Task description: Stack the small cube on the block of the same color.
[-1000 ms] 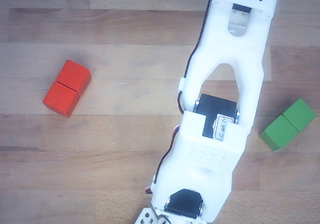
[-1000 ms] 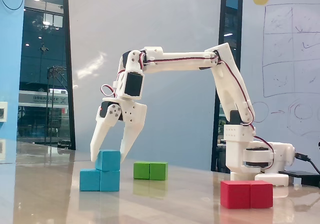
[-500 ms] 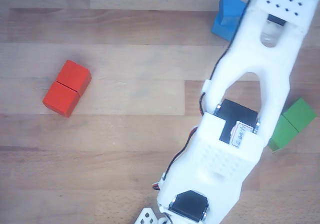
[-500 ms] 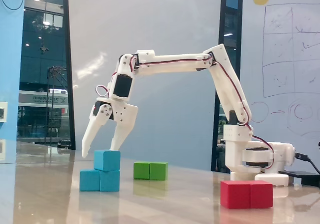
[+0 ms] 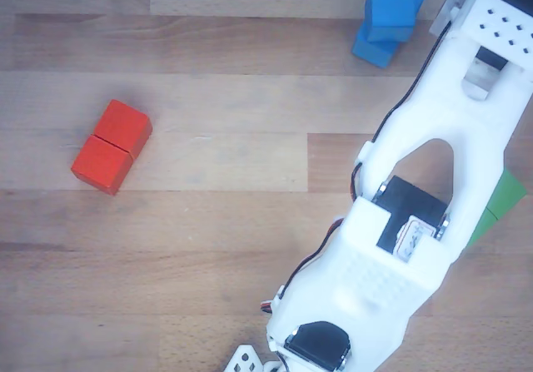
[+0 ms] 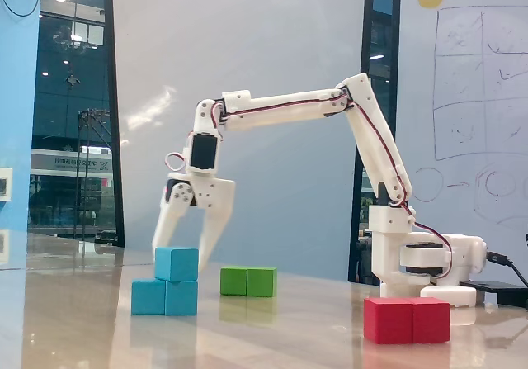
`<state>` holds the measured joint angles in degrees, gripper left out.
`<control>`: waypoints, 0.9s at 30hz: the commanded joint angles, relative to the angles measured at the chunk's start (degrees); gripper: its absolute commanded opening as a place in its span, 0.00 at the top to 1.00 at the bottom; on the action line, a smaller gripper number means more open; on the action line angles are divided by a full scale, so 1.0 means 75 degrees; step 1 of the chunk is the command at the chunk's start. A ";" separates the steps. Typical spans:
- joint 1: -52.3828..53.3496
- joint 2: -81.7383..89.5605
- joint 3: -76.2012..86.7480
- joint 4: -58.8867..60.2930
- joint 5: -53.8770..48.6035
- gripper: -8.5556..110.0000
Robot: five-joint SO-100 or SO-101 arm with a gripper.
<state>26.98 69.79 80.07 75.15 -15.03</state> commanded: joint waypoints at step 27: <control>-0.3586 0.8730 0.7559 -0.2777 0.0797 0.93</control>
<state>1.41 127.53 133.07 59.15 -9.67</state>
